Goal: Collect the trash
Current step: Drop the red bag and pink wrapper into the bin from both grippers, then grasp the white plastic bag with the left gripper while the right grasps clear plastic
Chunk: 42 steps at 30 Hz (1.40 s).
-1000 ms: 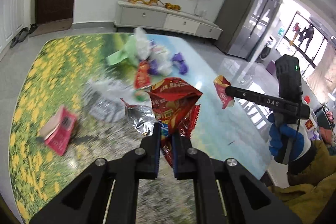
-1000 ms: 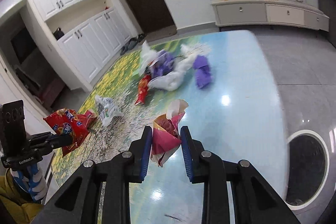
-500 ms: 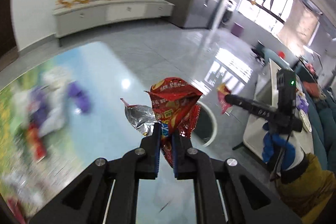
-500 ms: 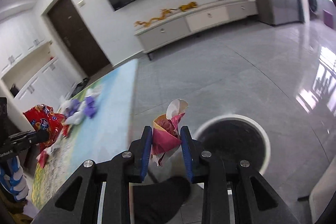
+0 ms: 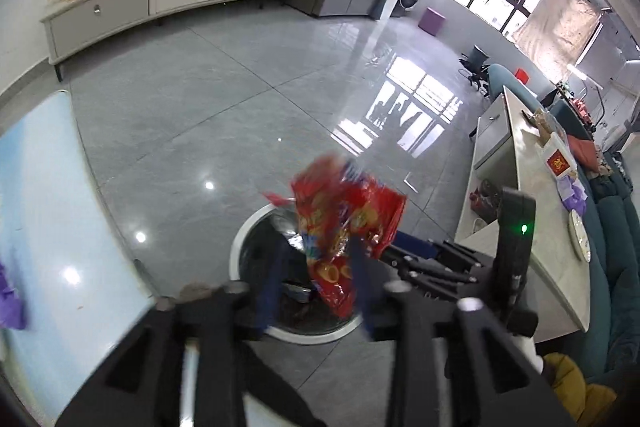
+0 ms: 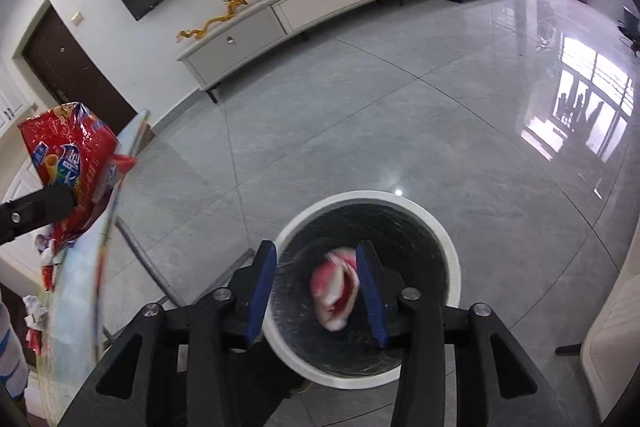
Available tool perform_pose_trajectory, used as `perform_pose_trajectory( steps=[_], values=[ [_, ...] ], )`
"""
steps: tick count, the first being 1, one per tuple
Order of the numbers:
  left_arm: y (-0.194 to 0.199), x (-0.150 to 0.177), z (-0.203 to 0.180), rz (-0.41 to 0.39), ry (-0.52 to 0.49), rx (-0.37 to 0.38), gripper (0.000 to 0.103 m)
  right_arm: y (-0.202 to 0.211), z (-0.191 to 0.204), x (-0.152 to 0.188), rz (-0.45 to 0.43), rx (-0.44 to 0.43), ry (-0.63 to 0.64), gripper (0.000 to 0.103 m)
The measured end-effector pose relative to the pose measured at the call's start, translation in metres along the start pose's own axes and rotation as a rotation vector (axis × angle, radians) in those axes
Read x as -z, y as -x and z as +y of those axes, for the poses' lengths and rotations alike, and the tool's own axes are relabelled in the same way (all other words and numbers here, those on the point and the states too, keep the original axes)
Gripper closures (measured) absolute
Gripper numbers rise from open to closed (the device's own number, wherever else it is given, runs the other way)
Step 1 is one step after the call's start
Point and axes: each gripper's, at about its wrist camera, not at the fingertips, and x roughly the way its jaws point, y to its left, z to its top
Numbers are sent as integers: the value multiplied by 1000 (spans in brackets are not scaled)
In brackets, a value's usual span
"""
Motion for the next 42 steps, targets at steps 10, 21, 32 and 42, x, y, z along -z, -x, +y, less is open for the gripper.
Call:
perform_pose_trajectory(
  steps=[10,21,32,42],
  values=[
    [28,9,-3,-65,-32,-40,56,32,-11,5,-44,40,-41,63],
    [123,37,16,-234,-28,-113,56,95,64,-18,-170,-21,110,63],
    [222,94,87,-354,59,-227,56,144,179,-25,-253,-98,316,63],
    [300,165,200,-396,249,-366,58,129,276,-20,-203,-196,480,63]
  ],
)
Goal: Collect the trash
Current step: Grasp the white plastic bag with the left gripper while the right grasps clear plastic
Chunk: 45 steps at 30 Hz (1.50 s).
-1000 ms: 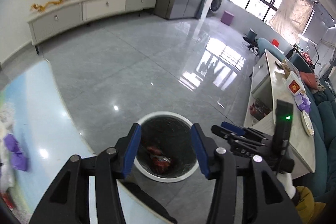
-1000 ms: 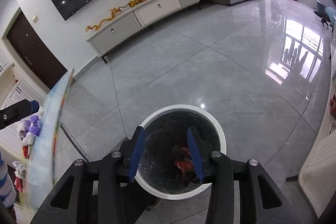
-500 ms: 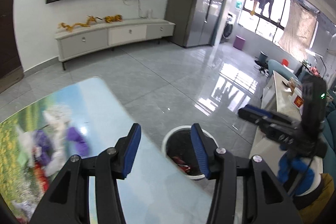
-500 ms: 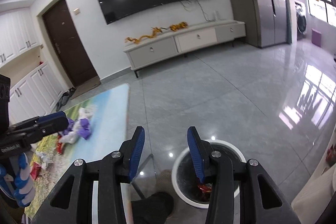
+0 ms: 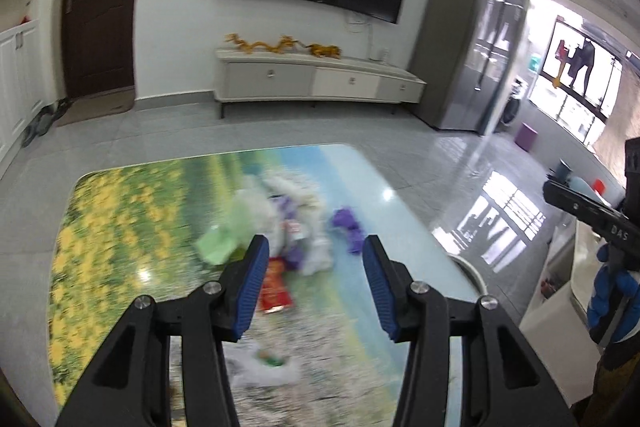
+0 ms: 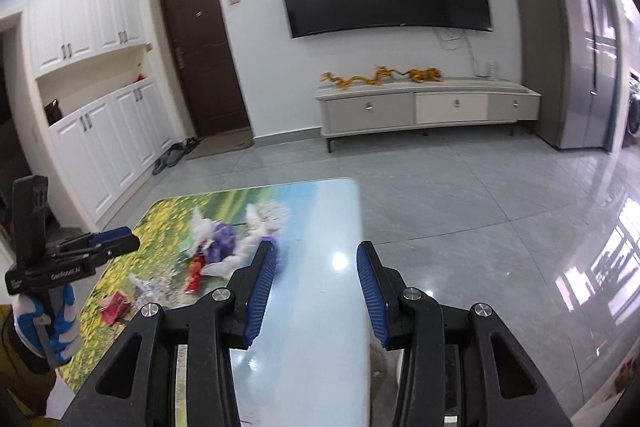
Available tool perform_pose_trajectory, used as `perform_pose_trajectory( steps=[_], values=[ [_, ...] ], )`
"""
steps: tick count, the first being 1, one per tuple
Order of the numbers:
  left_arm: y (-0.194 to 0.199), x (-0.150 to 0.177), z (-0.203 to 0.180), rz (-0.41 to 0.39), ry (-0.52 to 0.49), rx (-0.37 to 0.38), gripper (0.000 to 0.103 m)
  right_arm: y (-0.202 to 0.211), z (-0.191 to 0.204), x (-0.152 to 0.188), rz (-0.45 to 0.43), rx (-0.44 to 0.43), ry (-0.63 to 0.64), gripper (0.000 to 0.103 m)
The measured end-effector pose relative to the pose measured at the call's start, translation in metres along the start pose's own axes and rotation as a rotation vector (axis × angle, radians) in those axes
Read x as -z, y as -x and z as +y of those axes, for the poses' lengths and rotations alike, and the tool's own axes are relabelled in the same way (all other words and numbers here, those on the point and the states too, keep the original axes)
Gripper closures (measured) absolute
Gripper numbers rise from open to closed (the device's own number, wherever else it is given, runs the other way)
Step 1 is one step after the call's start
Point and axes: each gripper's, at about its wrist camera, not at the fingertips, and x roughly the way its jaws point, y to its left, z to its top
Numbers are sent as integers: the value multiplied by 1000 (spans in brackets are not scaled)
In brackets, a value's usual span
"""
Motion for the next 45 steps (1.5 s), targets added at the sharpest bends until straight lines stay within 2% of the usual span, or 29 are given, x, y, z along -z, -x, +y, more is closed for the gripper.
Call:
perform_pose_trajectory(
  steps=[3,5,10,14,19,24,27,30,38,45],
  values=[
    [0,0,32,19,38,-34,63,-29,26,-6,33,-65,49,65],
    [-6,-1,43,39,58,-28,65,-47,38,-7,55,-103,66,67],
    [-39,-8,52,119,94,46,71,-108,61,-2,140,-200,70,70],
    [-75,-16,43,182,92,83,72,-152,65,11,215,-252,68,70],
    [-124,-26,40,245,94,40,72,-203,60,29,301,-302,32,70],
    [-153,-30,46,287,118,19,72,-237,62,38,344,-352,14,70],
    [-164,-25,50,314,129,10,72,-251,65,39,365,-365,16,70],
    [-166,-19,54,328,153,29,97,-260,68,43,383,-388,5,70],
    [-132,-11,57,264,190,52,102,-252,69,49,392,-424,-8,79],
    [-82,-7,57,189,177,35,102,-219,69,55,356,-454,-14,81]
  ],
)
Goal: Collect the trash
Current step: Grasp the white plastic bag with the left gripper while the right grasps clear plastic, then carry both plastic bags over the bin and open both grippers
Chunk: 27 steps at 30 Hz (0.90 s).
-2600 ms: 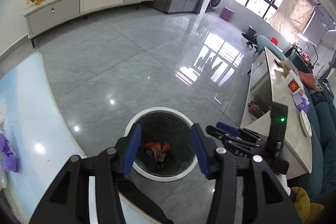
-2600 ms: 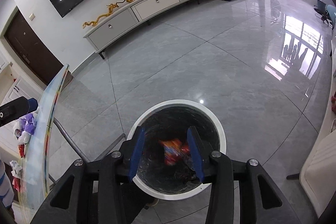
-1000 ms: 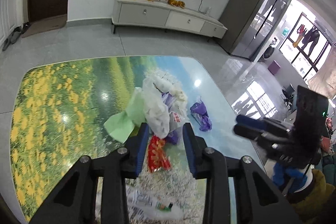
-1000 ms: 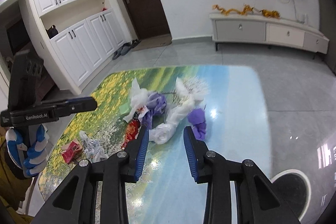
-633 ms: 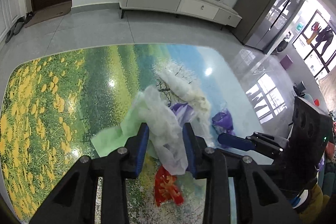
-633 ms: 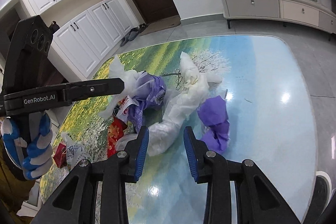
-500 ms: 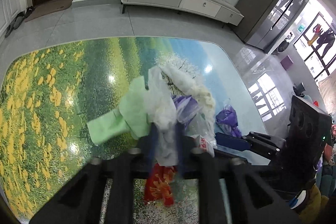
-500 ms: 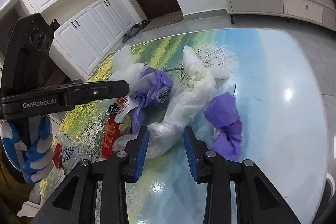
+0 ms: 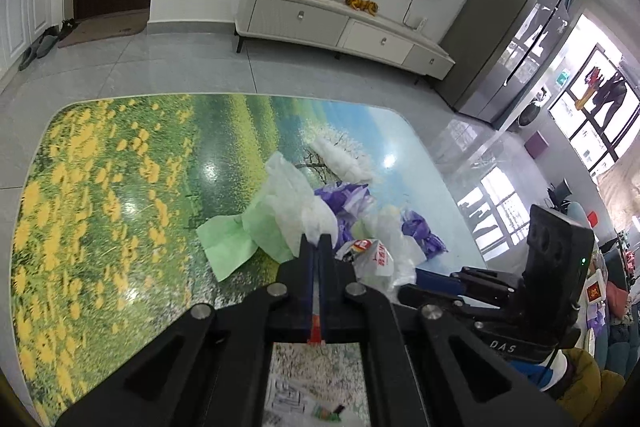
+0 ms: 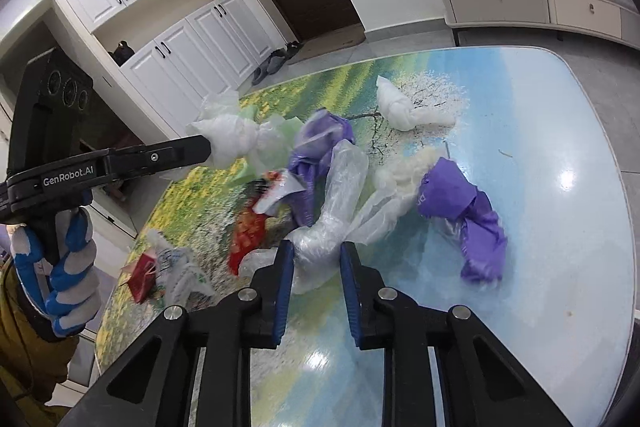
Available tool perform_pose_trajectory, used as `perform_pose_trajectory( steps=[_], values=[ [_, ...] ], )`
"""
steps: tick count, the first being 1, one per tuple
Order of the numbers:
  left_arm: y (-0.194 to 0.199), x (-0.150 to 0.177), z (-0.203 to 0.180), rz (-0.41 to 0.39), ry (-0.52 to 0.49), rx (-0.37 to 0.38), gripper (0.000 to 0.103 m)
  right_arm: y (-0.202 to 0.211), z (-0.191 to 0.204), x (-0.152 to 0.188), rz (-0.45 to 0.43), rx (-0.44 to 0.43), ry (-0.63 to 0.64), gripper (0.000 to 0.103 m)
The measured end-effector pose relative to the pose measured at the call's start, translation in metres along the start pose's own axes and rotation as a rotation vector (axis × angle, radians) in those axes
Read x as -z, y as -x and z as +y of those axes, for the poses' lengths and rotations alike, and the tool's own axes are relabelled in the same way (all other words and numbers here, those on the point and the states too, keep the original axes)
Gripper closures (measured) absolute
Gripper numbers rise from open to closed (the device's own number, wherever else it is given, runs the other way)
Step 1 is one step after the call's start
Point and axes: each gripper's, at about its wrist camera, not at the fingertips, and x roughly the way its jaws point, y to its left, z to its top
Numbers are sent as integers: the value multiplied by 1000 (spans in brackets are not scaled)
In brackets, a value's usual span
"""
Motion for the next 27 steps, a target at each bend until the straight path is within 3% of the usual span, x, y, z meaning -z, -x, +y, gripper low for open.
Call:
perform_pose_trajectory(
  steps=[5,9,13,17,20,22,27],
  values=[
    [36,9,-4,-53,-7,6,102,33,19,10,-32,-93,43,81],
    [61,13,-11,-87,-11,10,102,52,44,22,-10,-132,129,81],
    [80,19,-20,-109,-18,14,102,53,62,49,94,-95,226,81],
    [96,28,-27,-129,-29,15,102,44,62,80,199,-75,236,78],
    [102,33,-27,-136,-26,21,102,44,62,96,221,-74,235,73],
    [106,36,-27,-142,-25,20,102,43,63,100,222,-79,228,58],
    [115,42,-23,-155,-27,20,102,31,72,103,239,-71,239,57]
  ],
)
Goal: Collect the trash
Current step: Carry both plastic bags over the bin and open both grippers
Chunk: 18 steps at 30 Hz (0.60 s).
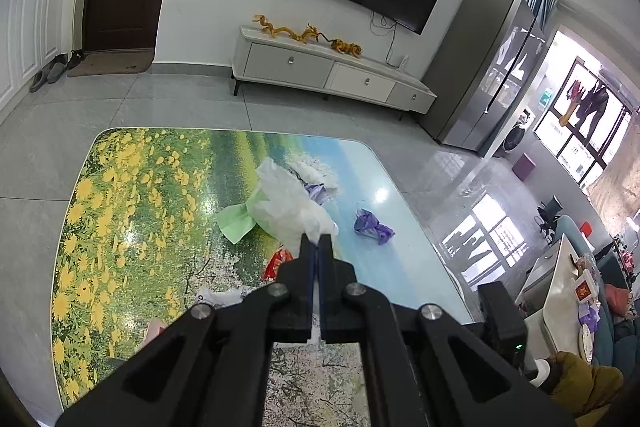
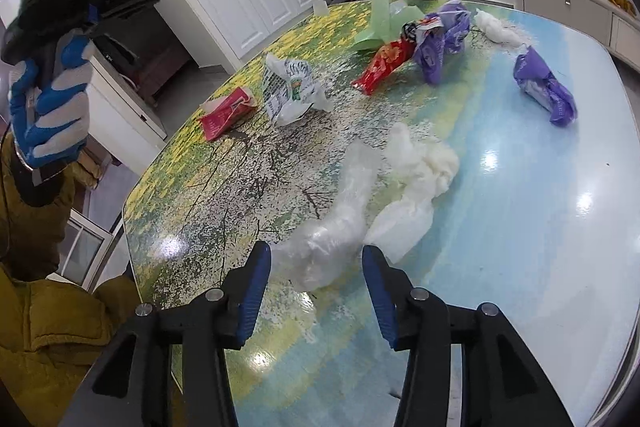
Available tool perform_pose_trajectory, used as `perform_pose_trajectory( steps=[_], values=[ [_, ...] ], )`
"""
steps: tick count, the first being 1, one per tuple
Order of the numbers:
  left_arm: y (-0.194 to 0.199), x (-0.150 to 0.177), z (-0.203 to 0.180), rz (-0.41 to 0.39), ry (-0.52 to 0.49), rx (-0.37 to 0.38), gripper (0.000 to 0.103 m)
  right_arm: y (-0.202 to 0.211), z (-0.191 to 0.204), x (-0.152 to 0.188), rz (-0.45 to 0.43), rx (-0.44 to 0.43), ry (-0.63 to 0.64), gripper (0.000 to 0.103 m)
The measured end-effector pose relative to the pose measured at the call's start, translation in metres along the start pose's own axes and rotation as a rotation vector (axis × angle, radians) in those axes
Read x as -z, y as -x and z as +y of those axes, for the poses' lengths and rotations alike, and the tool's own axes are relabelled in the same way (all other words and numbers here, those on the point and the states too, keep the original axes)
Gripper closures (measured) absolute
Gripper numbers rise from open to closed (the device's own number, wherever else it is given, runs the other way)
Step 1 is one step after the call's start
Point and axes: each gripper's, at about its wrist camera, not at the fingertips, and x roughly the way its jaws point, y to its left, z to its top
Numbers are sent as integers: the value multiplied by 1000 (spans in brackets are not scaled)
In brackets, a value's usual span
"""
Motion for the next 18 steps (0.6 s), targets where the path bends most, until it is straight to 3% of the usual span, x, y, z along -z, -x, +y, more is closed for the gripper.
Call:
perform_pose_trajectory(
  steps=[3,7,10,18],
  values=[
    [6,3,0,-7,-9,-9,102,-9,5,-2,4,-9,-2,57],
    [14,7,-2,-14,-12,-16,102,-19,16,2,8,-34,20,74],
    [20,9,-8,-20,-21,-13,102,-13,24,5,-11,-51,45,79],
    [29,7,-42,-25,-88,29,102,42,25,9,-184,-57,22,79]
  ],
)
